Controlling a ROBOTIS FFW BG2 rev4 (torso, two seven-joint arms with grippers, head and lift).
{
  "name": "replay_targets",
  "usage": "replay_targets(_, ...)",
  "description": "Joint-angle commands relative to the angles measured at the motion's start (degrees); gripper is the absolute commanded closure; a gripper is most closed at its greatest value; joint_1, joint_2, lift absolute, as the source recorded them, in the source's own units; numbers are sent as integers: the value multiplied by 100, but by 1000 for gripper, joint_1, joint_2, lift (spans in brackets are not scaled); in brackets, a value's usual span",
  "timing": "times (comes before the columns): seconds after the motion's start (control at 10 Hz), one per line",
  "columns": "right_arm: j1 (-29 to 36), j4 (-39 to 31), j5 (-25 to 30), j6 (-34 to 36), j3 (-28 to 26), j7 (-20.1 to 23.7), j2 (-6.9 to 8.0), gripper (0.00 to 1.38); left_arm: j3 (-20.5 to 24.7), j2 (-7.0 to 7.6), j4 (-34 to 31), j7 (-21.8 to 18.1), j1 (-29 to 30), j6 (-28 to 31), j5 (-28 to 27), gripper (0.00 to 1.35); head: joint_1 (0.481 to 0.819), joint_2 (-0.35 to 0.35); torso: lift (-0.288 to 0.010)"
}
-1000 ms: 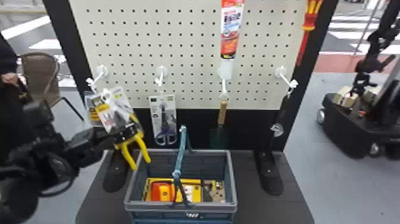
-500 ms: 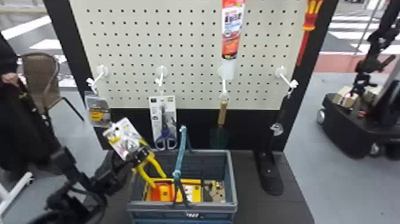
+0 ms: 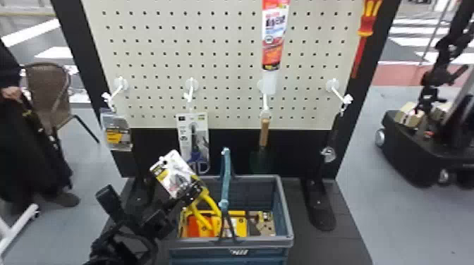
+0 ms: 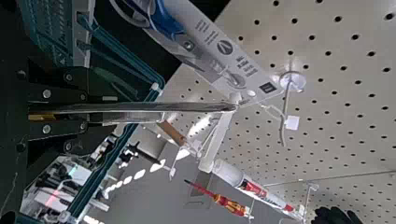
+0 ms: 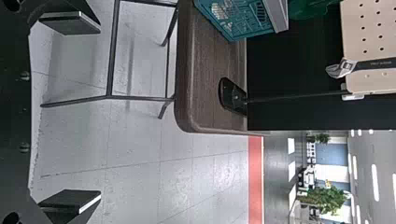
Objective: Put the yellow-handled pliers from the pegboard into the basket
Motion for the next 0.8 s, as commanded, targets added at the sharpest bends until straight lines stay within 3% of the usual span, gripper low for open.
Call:
replay_targets(0.0,11,3,-13,0,0,0,14,58,-116,6,-4,17,-50,40,32,914,549,0,-100)
replay_targets(0.1,11,3,-22,0,0,0,14,58,-55,32,-4,61,-50,84,-12,314,549,0,-100)
replay_targets(0.2,11,3,-30,0,0,0,14,58,-37,94,-32,87,-62,92,-65,-1,549,0,-100)
replay_targets(0.5,24,3,-30,0,0,0,14,58,25,138,-187,122,-13,163,-39,343,549,0,-100)
replay_targets(0.7,11,3,-30,0,0,0,14,58,42,138,-187,131,-13,171,-39,384,549,0,-100)
